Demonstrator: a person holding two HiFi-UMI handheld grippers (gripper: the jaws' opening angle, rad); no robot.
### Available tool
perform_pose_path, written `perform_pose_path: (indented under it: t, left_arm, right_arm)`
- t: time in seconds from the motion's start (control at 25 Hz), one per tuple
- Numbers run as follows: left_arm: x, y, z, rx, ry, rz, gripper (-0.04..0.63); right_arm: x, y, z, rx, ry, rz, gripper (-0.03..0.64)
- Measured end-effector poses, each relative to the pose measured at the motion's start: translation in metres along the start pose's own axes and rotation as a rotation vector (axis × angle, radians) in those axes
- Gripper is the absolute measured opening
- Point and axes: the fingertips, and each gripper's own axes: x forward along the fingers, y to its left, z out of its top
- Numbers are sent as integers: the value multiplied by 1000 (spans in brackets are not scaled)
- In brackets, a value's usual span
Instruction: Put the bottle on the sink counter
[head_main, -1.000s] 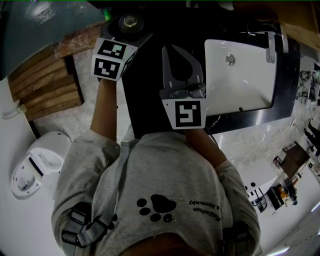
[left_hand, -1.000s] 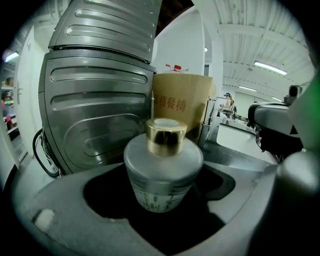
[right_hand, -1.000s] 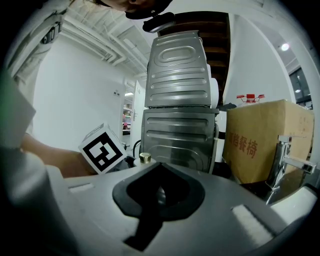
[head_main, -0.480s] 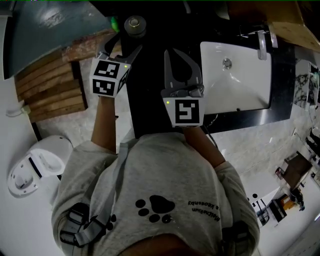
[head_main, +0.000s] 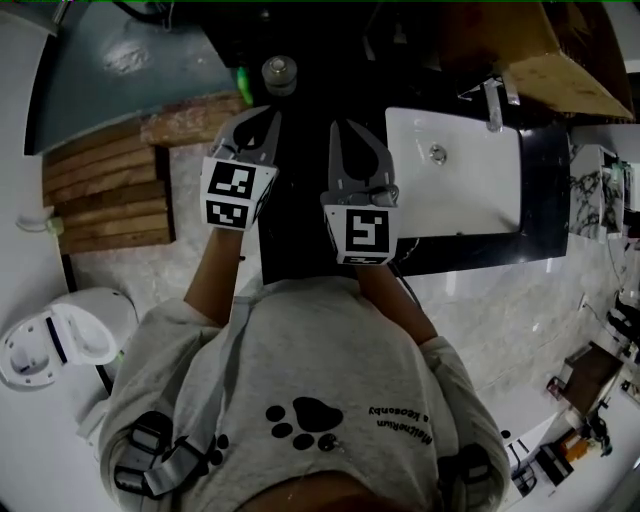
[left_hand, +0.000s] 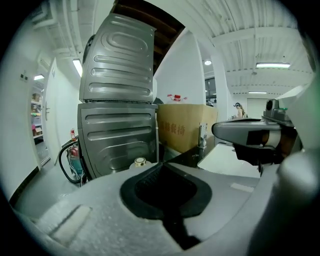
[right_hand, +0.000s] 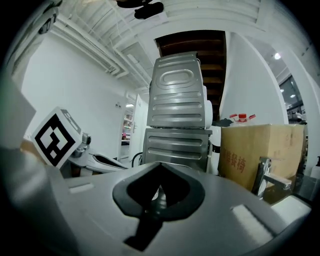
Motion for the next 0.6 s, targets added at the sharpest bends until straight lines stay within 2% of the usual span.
perform_pose_path:
  t: [0.24,0.4,0.6]
  left_arm:
    - [-48,-18,30,-72,-136,116,5]
    - [-87,-32,46,-67,-209,182,5]
    - [-131,-56,57,-75,-256,214,5]
  right_arm:
    - [-26,4,25,2,-64,17,0]
    - [-52,10,35,0,-90,28,0]
    - [-92,15,51,-9,-128,28,0]
